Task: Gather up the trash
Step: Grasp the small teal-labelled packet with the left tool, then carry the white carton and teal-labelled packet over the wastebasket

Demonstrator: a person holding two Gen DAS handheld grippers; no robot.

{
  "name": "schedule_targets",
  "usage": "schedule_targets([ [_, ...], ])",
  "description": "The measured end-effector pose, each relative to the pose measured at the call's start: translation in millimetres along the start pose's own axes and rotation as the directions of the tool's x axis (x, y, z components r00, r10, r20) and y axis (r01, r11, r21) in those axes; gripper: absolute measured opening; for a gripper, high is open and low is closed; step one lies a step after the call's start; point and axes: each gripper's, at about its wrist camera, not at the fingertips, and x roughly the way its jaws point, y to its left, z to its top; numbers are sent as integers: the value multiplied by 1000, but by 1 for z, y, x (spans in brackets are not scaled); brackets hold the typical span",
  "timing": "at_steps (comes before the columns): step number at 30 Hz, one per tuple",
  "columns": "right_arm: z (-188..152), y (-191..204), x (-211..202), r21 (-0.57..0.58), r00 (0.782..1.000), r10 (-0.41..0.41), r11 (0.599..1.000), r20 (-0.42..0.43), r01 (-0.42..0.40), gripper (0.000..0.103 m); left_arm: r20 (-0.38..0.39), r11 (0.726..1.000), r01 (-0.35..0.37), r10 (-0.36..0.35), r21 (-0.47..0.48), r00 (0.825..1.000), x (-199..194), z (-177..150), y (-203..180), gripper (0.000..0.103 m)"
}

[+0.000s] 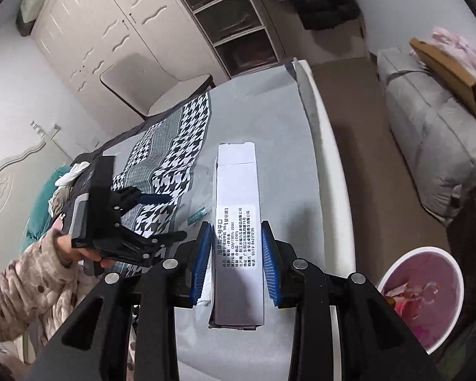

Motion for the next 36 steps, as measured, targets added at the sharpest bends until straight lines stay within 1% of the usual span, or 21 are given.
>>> schedule_targets([
  [1,0,1,-1,-3,1000,5,1000,3,-5,30,-16,1000,20,-20,-4,1000,6,3,4,76],
  [3,-3,4,2,-9,1000,13,1000,5,-13,30,-47,999,21,-23,-28,999,17,9,14,70],
  [4,-3,3,2,-11,1000,12,1000,5,-12,30,-54,999,20,-22,-38,998,21,8,16,66],
  [6,-3,4,4,-14,1000,5,1000,2,-5,30,-66,998,27,-30,-55,997,26,10,23,60],
  [8,-4,4,4,-14,1000,0,1000,1,0,30,-61,998,39,-43,-50,997,26,8,23,49],
  [10,-5,4,5,-15,1000,1,1000,0,-1,30,-80,998,55,-58,-39,995,26,5,22,30],
  [12,-6,5,5,-17,1000,2,1000,-3,-2,30,-93,997,64,-67,-36,993,26,3,21,22],
  [15,-6,5,5,-16,1000,3,1000,0,-3,30,-98,998,47,-52,-51,994,24,-6,19,20],
  [21,-5,0,4,-4,1000,18,1000,9,-18,30,-67,992,31,-39,-125,997,3,-24,23,18],
  [24,-5,1,4,-15,999,51,999,12,-51,30,-46,991,14,-21,-136,999,-13,-30,20,18],
  [25,-5,3,4,-20,998,69,997,13,-69,30,-35,990,20,-25,-141,999,-21,-31,18,18],
  [30,-6,14,0,-48,991,130,991,15,-129,30,7,991,28,-27,-127,1000,-61,-39,8,18],
  [33,-10,21,-4,-67,986,168,984,15,-166,30,29,994,17,-14,-108,999,-82,-41,-7,18],
  [34,-11,23,-6,-73,985,172,983,16,-171,30,40,995,7,-3,-102,999,-91,-42,-12,18],
  [36,-13,27,-9,-83,982,186,979,13,-184,30,60,995,9,-3,-99,998,-107,-45,-18,18],
])
